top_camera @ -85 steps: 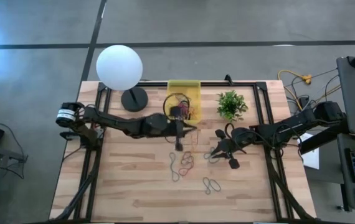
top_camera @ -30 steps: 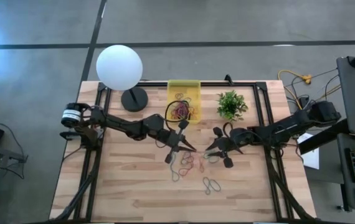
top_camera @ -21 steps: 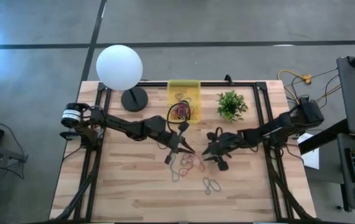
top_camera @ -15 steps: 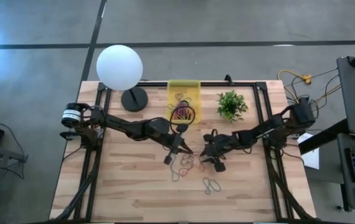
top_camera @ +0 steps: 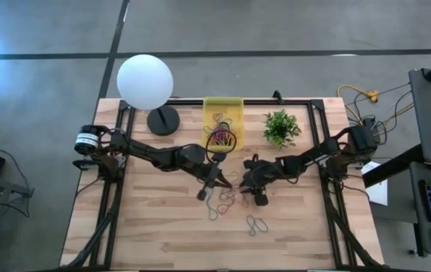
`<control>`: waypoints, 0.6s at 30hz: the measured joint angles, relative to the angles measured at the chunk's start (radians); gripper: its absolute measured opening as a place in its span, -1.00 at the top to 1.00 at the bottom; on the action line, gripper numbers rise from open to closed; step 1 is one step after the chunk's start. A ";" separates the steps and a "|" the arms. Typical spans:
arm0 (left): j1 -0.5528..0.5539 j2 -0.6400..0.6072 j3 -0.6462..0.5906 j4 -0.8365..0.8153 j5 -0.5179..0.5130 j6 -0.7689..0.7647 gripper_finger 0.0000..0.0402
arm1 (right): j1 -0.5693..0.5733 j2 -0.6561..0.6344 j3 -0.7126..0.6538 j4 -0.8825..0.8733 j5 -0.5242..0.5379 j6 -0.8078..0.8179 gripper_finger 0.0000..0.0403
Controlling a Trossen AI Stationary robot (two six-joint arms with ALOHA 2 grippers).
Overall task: Pick and place rubber bands into bin
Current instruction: Put the red rubber band into the yellow bin
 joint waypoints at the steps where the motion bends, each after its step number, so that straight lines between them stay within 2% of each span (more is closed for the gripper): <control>1: 0.000 0.000 -0.003 0.002 -0.001 0.000 1.00 | -0.001 0.000 -0.001 -0.003 0.000 0.001 0.50; 18: 0.000 0.000 -0.018 0.051 -0.002 -0.003 1.00 | -0.001 0.082 0.046 0.014 0.003 0.010 0.53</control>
